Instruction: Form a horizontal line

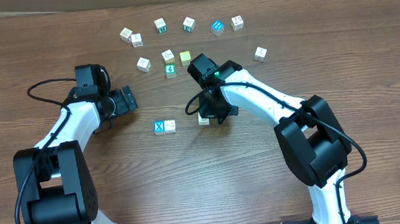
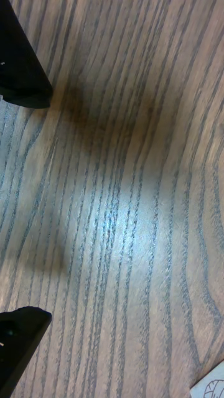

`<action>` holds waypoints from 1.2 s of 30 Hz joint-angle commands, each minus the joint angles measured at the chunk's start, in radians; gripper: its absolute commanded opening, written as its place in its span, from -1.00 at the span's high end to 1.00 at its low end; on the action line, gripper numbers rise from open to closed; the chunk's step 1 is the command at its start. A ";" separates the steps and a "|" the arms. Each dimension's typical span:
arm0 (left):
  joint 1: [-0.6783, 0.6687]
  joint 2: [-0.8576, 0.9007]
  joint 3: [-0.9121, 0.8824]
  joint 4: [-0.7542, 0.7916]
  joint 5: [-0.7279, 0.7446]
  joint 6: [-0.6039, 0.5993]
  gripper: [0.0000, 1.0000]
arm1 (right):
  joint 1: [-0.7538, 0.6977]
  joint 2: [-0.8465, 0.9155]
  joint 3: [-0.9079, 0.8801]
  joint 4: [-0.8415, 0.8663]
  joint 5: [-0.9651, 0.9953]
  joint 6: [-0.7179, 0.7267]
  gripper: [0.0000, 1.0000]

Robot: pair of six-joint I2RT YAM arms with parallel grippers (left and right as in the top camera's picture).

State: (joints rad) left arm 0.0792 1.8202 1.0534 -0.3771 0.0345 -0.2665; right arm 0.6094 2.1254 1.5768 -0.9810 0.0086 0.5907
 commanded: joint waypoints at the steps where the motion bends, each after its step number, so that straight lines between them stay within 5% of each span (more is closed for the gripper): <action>1: -0.001 0.013 -0.004 0.000 0.008 -0.010 -0.99 | 0.004 -0.014 -0.005 0.010 -0.011 -0.012 0.93; 36: -0.001 0.013 -0.004 0.000 0.007 -0.010 -0.99 | 0.066 -0.014 -0.005 0.033 -0.016 0.033 0.92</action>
State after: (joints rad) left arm 0.0792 1.8202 1.0534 -0.3771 0.0345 -0.2665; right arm 0.6712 2.1254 1.5768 -0.9508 -0.0006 0.6117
